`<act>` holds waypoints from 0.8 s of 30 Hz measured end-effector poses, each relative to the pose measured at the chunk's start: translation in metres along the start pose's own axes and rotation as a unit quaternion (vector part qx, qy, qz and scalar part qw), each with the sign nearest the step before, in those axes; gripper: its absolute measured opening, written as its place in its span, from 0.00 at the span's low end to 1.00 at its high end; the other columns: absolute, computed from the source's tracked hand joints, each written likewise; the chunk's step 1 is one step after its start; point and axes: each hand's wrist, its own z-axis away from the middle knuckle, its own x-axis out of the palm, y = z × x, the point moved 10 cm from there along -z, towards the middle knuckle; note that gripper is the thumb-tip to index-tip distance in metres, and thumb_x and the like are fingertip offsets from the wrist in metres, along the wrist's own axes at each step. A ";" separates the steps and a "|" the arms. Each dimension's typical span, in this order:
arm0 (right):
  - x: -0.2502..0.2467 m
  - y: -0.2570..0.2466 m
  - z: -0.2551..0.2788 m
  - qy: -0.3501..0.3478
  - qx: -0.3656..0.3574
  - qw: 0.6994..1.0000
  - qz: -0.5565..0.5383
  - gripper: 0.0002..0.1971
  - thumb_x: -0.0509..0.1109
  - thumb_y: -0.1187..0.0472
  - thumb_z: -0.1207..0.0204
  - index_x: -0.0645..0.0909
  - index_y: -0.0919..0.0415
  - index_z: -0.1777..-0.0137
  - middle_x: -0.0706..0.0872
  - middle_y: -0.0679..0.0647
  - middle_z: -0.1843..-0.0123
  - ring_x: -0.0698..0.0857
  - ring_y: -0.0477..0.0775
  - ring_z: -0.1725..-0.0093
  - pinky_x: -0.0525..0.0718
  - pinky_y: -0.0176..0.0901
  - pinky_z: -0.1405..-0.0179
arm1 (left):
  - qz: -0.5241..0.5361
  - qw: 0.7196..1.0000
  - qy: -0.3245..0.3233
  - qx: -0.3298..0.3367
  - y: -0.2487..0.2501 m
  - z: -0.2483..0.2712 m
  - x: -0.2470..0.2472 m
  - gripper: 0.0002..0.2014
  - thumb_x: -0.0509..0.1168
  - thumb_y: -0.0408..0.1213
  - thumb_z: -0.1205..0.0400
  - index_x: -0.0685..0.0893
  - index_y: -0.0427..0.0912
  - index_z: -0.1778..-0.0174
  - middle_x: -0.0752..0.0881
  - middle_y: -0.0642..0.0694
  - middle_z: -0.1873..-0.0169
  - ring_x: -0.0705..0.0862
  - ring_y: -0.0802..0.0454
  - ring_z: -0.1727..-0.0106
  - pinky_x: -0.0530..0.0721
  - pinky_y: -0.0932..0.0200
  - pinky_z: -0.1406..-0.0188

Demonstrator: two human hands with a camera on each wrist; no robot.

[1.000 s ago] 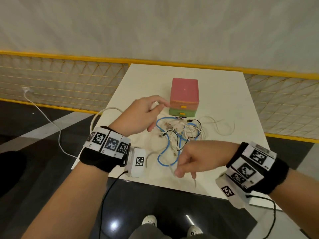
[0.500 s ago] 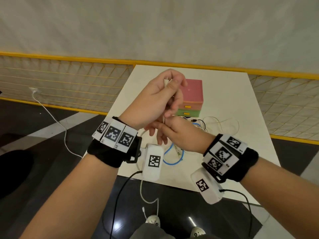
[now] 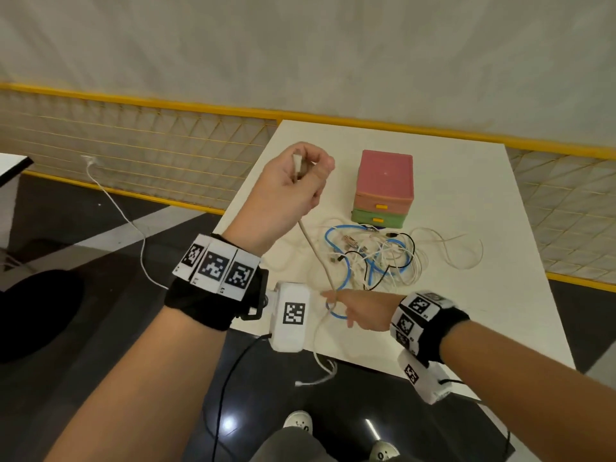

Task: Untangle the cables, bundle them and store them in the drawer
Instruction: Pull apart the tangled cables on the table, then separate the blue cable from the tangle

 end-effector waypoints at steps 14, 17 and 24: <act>-0.118 0.056 -0.065 0.294 0.070 0.953 -0.006 0.16 0.61 0.75 0.25 0.80 0.63 0.40 0.79 0.60 0.38 0.81 0.60 0.41 0.76 0.43 0.46 | -0.054 0.993 -0.027 -0.099 -0.084 -0.013 0.005 0.11 0.54 0.35 0.10 0.81 0.37 0.49 0.81 0.45 0.72 0.82 0.59 0.73 0.82 0.63 0.65; -0.139 0.081 -0.080 0.288 0.149 0.946 -0.010 0.18 0.65 0.69 0.24 0.77 0.62 0.34 0.77 0.61 0.32 0.79 0.61 0.34 0.76 0.48 0.39 | -0.059 0.992 -0.018 -0.108 -0.100 -0.019 -0.001 0.11 0.54 0.35 0.11 0.82 0.40 0.51 0.82 0.46 0.73 0.82 0.60 0.72 0.82 0.62 0.63; -0.145 0.118 -0.113 0.197 0.201 0.957 0.062 0.13 0.60 0.62 0.17 0.77 0.68 0.37 0.83 0.65 0.38 0.81 0.65 0.36 0.78 0.50 0.40 | -0.082 0.989 0.013 -0.125 -0.125 -0.038 -0.020 0.12 0.54 0.34 0.11 0.83 0.43 0.53 0.83 0.48 0.74 0.82 0.58 0.72 0.80 0.69 0.66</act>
